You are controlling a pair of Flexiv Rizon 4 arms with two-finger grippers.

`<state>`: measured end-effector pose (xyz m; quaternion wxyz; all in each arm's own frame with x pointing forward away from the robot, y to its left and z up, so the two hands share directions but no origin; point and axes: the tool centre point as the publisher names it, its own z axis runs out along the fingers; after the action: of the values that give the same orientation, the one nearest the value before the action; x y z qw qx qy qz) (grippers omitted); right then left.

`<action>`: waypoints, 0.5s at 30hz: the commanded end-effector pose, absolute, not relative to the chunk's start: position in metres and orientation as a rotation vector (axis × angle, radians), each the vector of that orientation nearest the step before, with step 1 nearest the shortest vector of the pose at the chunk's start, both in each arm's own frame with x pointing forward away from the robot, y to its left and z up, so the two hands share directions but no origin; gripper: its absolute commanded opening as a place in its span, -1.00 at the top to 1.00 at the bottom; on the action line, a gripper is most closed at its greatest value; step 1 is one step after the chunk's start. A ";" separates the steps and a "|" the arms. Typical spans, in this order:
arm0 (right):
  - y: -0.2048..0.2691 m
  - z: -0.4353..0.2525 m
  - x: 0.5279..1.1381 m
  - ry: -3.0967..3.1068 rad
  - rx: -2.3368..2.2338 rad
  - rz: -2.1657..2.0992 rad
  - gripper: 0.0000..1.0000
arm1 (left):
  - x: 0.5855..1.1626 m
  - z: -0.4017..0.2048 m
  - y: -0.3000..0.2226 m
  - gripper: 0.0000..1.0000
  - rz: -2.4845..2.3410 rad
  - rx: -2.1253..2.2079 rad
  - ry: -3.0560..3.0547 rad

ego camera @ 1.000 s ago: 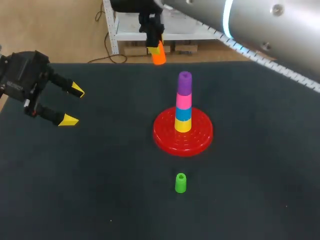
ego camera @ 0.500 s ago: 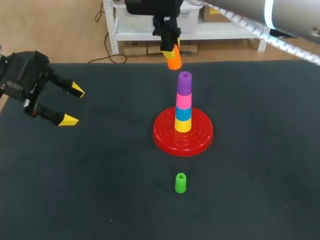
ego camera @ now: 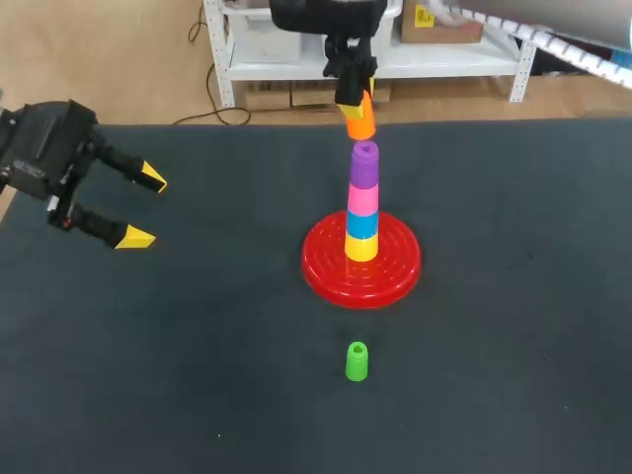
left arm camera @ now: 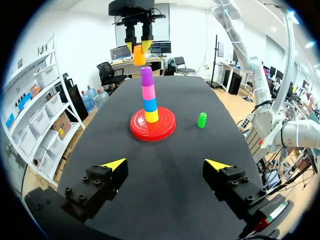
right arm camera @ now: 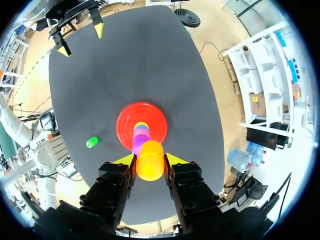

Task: Pick up and stack the cylinders on the red base in this order: pink,purple,orange,green

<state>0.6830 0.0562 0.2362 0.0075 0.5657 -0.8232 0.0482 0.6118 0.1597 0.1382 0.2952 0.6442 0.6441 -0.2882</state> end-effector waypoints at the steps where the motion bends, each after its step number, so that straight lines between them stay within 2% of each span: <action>1: 0.052 0.229 0.677 -2.709 1.878 0.143 1.00 | 0.611 0.137 0.161 -1.00 -0.764 1.712 1.708; 15: 0.047 0.234 0.671 -2.717 1.846 0.124 1.00 | 0.611 0.137 0.161 -1.00 -0.764 1.712 1.708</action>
<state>0.6773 0.0513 0.2342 -0.0401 0.5594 -0.8263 0.0510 0.6118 0.1597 0.1382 0.2952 0.6442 0.6441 -0.2882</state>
